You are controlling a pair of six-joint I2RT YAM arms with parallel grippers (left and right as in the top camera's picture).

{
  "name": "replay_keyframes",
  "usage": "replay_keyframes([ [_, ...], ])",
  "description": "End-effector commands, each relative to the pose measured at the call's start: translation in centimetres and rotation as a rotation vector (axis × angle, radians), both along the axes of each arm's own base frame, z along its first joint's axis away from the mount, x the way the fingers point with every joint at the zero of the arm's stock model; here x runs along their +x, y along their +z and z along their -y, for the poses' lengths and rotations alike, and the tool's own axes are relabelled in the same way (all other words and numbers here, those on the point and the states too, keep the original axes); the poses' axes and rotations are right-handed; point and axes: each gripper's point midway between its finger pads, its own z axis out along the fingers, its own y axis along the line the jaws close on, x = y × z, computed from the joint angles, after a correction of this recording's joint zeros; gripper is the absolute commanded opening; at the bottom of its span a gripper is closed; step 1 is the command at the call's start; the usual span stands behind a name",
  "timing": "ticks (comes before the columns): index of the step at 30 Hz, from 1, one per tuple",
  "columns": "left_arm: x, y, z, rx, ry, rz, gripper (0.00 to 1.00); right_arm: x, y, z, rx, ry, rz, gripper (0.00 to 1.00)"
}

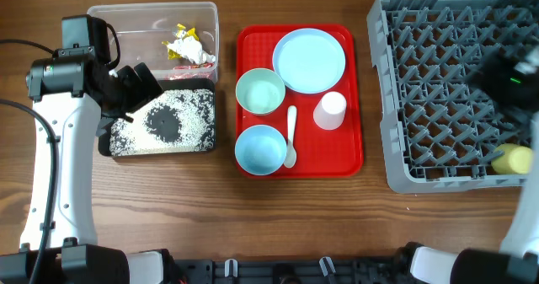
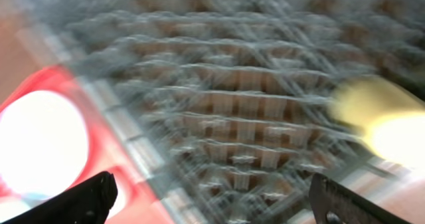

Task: Sort waste into correct bins and load items into the dishwasher rack
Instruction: 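Reach the right gripper back and grasp the white cup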

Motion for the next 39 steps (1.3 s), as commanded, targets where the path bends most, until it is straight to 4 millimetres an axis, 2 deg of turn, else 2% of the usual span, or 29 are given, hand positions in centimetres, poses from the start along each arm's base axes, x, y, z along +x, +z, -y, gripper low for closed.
replay_keyframes([
  [1, 0.0, -0.3, -0.1, -0.009, 0.006, -0.006, 1.0, 4.3, 0.4, -9.6, -0.005, 0.221, 0.067, 0.96],
  [2, 0.0, -0.3, 0.0, -0.009, 0.006, -0.006, 1.0, 5.9, -0.7, -13.3, 0.008, 0.3, 0.065, 0.96],
  [3, 0.0, -0.3, 0.0, -0.009, 0.006, -0.006, 1.0, 7.1, -2.8, -16.7, 0.023, 0.364, 0.031, 0.96],
  [4, 0.0, -0.3, -0.1, -0.009, 0.006, -0.006, 1.0, 7.7, -4.7, -18.5, 0.025, 0.405, -0.007, 0.96],
  [5, 0.0, -0.3, 0.0, -0.009, 0.006, -0.006, 1.0, 8.1, -8.9, -21.2, 0.011, 0.465, -0.107, 0.95],
  [7, 0.0, -0.3, 0.0, -0.009, 0.006, -0.006, 1.0, 8.1, -13.5, -22.4, -0.073, 0.494, -0.22, 0.96],
  [9, 0.0, -0.3, 0.0, -0.009, 0.006, -0.006, 1.0, 7.6, -17.2, -23.4, -0.082, 0.522, -0.311, 0.96],
  [10, 0.0, -0.3, -0.1, -0.009, 0.006, -0.006, 1.0, 7.1, -18.3, -23.8, -0.074, 0.535, -0.349, 0.96],
  [14, 0.0, -0.3, 0.0, -0.009, 0.006, -0.006, 1.0, 5.8, -19.1, -24.5, -0.072, 0.562, -0.406, 0.96],
  [18, 0.0, -0.3, -0.1, -0.009, 0.006, -0.006, 1.0, 4.0, -21.4, -24.7, -0.033, 0.589, -0.454, 0.95],
  [20, 0.0, -0.3, 0.0, -0.009, 0.006, -0.006, 1.0, 4.1, -22.2, -24.7, -0.031, 0.588, -0.44, 0.91],
  [22, 0.0, -0.3, -0.1, -0.009, 0.006, -0.006, 1.0, 3.8, -22.8, -24.6, -0.029, 0.587, -0.442, 0.8],
  [24, 0.0, -0.3, -0.1, -0.009, 0.006, -0.006, 1.0, 3.8, -22.9, -24.6, -0.027, 0.576, -0.44, 0.68],
  [26, 0.0, -0.3, -0.1, -0.009, 0.006, -0.006, 1.0, 3.9, -22.9, -24.6, -0.027, 0.572, -0.44, 0.5],
  [28, 0.0, -0.3, -0.1, -0.009, 0.006, -0.006, 1.0, 3.8, -22.8, -24.6, -0.024, 0.573, -0.444, 0.47],
  [31, 0.0, -0.3, 0.0, -0.009, 0.006, -0.006, 1.0, 3.7, -21.3, -24.7, -0.019, 0.576, -0.456, 0.45],
  [35, 0.0, -0.3, -0.1, -0.009, 0.006, -0.006, 1.0, 4.3, -15.5, -25.2, -0.005, 0.618, -0.382, 0.44],
  [37, 0.0, -0.3, -0.1, -0.009, 0.006, -0.006, 1.0, 4.5, -10.6, -25.2, -0.005, 0.633, -0.293, 0.44],
  [39, 0.0, -0.3, -0.1, -0.009, 0.006, -0.006, 1.0, 4.0, -7.0, -25.0, -0.001, 0.633, -0.21, 0.45],
])
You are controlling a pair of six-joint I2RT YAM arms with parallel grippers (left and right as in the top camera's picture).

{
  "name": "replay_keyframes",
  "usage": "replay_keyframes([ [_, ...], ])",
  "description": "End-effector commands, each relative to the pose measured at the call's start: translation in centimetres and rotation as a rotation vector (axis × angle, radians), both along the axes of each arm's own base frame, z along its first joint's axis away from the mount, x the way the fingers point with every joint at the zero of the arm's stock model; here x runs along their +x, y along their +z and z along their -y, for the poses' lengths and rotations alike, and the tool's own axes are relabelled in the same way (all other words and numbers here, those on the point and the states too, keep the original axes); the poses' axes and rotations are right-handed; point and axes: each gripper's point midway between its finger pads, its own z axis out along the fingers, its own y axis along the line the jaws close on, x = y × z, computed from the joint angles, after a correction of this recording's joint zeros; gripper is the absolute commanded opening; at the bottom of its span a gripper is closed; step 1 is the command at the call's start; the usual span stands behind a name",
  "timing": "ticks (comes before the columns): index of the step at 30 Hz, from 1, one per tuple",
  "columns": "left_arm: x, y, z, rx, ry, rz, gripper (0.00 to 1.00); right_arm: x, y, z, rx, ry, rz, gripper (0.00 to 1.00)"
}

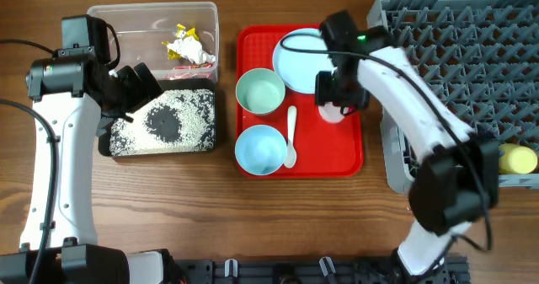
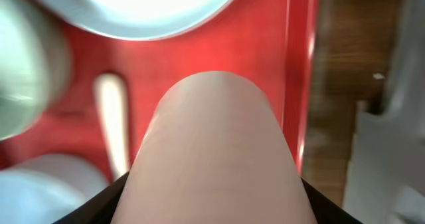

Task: Sort waste into correct bins and load items into the dishwasher rack
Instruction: 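Reach the right gripper back and grasp the white cup, then carry the white cup to the rack and lower it in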

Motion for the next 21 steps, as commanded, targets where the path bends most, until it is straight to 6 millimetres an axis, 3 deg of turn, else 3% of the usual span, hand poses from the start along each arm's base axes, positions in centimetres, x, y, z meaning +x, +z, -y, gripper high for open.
replay_keyframes([
  [1, 0.1, -0.2, 0.0, -0.009, 0.005, -0.004, 1.0, -0.2, 7.4, 0.2, 0.07, 0.011, 0.175, 0.45],
  [2, 0.1, -0.2, 0.0, -0.009, 0.004, -0.004, 1.0, -0.6, 8.6, 1.0, 0.076, -0.005, 0.197, 0.45],
  [3, 0.1, -0.2, 0.0, -0.009, 0.005, -0.004, 1.0, -1.5, 10.4, 3.1, 0.078, -0.049, 0.221, 0.45],
  [5, 0.1, -0.2, 0.0, -0.009, 0.004, -0.004, 1.0, -2.7, 12.2, 6.9, 0.067, -0.143, 0.24, 0.45],
  [8, 0.1, -0.2, 0.0, -0.009, 0.005, -0.004, 1.0, -3.8, 12.9, 13.2, 0.033, -0.29, 0.233, 0.45],
  [12, 0.1, -0.2, 0.0, -0.009, 0.005, -0.004, 1.0, -5.3, 12.0, 21.3, -0.014, -0.482, 0.197, 0.45],
  [15, 0.1, -0.2, 0.0, -0.009, 0.004, -0.004, 1.0, -7.0, 10.7, 25.3, -0.028, -0.593, 0.166, 0.45],
  [18, 0.1, -0.2, 0.0, -0.009, 0.004, -0.004, 1.0, -9.2, 8.6, 27.9, -0.029, -0.692, 0.104, 0.43],
  [21, 0.1, -0.2, 0.0, -0.009, 0.004, -0.004, 1.0, -10.9, 5.1, 28.5, -0.014, -0.753, 0.026, 0.43],
])
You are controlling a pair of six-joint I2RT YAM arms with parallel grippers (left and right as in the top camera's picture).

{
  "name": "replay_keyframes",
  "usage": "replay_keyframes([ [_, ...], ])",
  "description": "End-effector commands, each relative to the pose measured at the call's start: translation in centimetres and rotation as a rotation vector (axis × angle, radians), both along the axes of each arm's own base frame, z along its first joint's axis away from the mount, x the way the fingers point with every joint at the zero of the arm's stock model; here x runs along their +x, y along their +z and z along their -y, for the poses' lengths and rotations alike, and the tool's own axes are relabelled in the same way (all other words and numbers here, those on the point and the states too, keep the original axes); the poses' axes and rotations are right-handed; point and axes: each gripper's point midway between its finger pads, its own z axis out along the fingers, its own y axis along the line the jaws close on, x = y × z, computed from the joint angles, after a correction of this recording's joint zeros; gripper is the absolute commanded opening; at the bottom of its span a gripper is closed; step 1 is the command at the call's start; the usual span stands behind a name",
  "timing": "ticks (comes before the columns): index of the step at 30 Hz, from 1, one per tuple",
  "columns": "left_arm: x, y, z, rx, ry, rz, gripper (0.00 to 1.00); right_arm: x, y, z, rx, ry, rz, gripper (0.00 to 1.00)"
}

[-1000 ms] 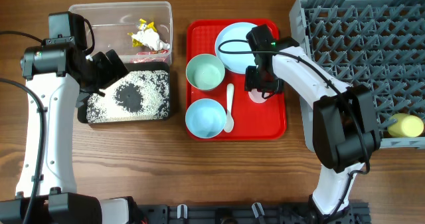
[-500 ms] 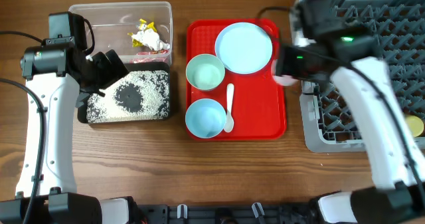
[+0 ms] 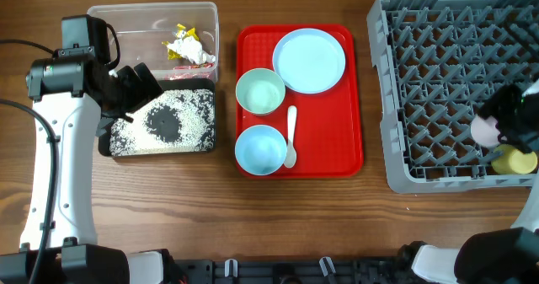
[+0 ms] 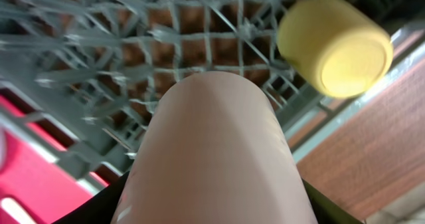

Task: Sort waste into correct bins and load items into the dishwasher rack
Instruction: 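Carry the white cup to the rack and lower it in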

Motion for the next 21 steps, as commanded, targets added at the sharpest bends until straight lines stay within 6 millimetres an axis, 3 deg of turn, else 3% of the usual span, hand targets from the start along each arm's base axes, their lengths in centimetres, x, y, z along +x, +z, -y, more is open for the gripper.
replay_keyframes([
  [1, 0.1, -0.2, 0.0, -0.009, 0.005, -0.004, 1.0, -1.1, -3.2, -0.1, 0.033, -0.03, -0.047, 0.43],
  [4, 0.1, -0.2, 0.0, -0.008, 0.005, -0.004, 1.0, -1.4, -6.9, -0.3, 0.047, -0.066, -0.061, 0.43],
  [6, 0.1, -0.2, 0.0, -0.009, 0.005, -0.004, 1.0, -1.9, -8.1, -0.5, 0.06, -0.093, -0.087, 0.43],
  [10, 0.1, -0.2, 0.0, -0.009, 0.005, -0.004, 1.0, -3.1, -8.3, 0.0, 0.027, -0.139, -0.142, 0.43],
  [21, 0.1, -0.2, 0.0, -0.008, 0.005, -0.004, 1.0, -2.4, -8.2, 1.2, 0.007, -0.2, -0.093, 0.42],
])
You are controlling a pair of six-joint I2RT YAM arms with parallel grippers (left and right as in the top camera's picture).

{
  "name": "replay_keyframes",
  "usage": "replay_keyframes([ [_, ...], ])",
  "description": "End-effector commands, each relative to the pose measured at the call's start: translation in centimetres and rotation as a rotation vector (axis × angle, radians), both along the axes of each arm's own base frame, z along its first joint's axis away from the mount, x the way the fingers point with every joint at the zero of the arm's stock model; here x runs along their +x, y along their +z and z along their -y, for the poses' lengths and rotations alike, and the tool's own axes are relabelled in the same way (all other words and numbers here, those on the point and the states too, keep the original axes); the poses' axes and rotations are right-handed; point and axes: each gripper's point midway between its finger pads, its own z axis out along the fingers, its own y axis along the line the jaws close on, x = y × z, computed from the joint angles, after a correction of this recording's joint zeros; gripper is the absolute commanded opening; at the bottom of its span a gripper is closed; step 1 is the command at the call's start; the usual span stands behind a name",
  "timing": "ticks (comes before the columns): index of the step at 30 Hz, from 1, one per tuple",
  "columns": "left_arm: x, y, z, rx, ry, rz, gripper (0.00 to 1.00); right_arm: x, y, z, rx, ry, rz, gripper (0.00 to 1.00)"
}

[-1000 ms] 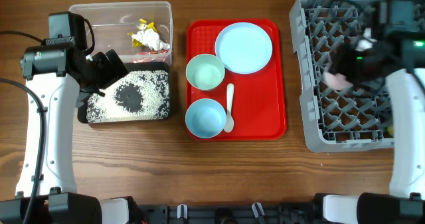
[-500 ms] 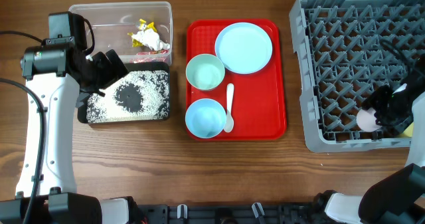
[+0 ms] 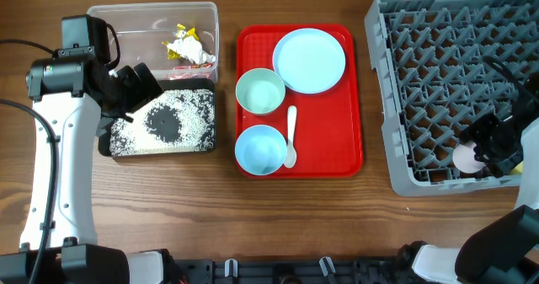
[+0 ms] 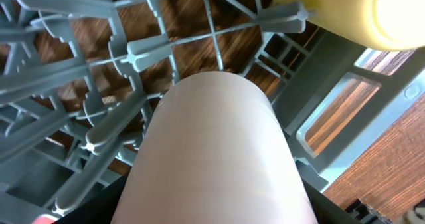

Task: Sort waste into correct bins and load items into the dishwasher rack
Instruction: 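Carry the white cup to the rack and lower it in, then reach the right gripper to the white plate and grasp its rim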

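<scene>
A pale pink cup (image 3: 464,158) lies on its side low in the front right corner of the grey dishwasher rack (image 3: 421,82). My right gripper (image 3: 482,152) is shut on it. In the right wrist view the pink cup (image 4: 219,151) fills the middle, down among the rack tines (image 4: 99,64). A yellow cup (image 4: 345,11) lies just beyond it in the rack. My left gripper (image 3: 139,86) hangs over the bins at the left. Its jaws are too dark to read.
A red tray (image 3: 349,141) holds a light blue plate (image 3: 309,59), a green bowl (image 3: 259,91), a blue bowl (image 3: 259,149) and a white spoon (image 3: 290,136). A clear bin (image 3: 135,27) holds wrappers. A black bin (image 3: 168,122) holds speckled grains.
My right gripper has moved with the pink cup towards the rack's front edge and lower among the tines. The yellow cup now lies right beside it. The left arm has not moved.
At first my right gripper was over the rack, open, with the pink cup standing on the tray. Then it was at the tray with the cup between its fingers. Later the cup was off the tray and over the rack's front right, and now it is low in that corner.
</scene>
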Motion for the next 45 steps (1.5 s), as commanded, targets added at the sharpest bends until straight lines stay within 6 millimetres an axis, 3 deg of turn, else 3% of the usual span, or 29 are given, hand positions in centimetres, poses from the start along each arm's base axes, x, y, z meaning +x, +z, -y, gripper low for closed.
replay_keyframes([
  [1, 0.1, -0.2, 0.0, -0.008, 0.005, -0.004, 1.0, 0.1, 0.0, 1.1, -0.038, -0.041, 0.004, 0.42],
  [5, 0.1, -0.2, 0.0, -0.009, 0.005, -0.004, 1.0, 1.6, 0.5, 0.8, -0.002, -0.033, 0.076, 0.38],
  [14, 0.1, -0.2, 0.0, -0.009, 0.005, -0.004, 1.0, 1.3, 3.7, 0.3, -0.026, 0.016, 0.126, 0.38],
  [19, 0.1, -0.2, 0.0, -0.008, 0.005, -0.004, 1.0, 0.7, 3.7, 1.1, -0.062, -0.021, 0.101, 0.39],
  [24, 0.1, -0.2, 0.0, -0.008, 0.005, -0.004, 1.0, -1.2, 3.1, 3.0, -0.084, -0.113, 0.05, 0.39],
  [31, 0.1, -0.2, 0.0, -0.008, 0.005, -0.004, 1.0, -0.8, 0.8, 2.2, -0.026, -0.088, 0.057, 0.39],
  [34, 0.1, -0.2, 0.0, -0.009, 0.005, -0.004, 1.0, -0.4, 0.7, 2.1, -0.016, -0.08, 0.073, 0.39],
  [36, 0.1, -0.2, 0.0, -0.009, 0.005, -0.004, 1.0, -0.4, 0.5, 2.1, -0.012, -0.08, 0.068, 0.56],
  [39, 0.1, -0.2, 0.0, -0.008, 0.005, -0.004, 1.0, -0.7, 0.5, 1.9, -0.005, -0.078, 0.055, 1.0],
  [45, 0.1, -0.2, 0.0, -0.008, 0.005, -0.004, 1.0, 0.1, 1.0, 1.6, 0.011, -0.054, 0.089, 1.0],
])
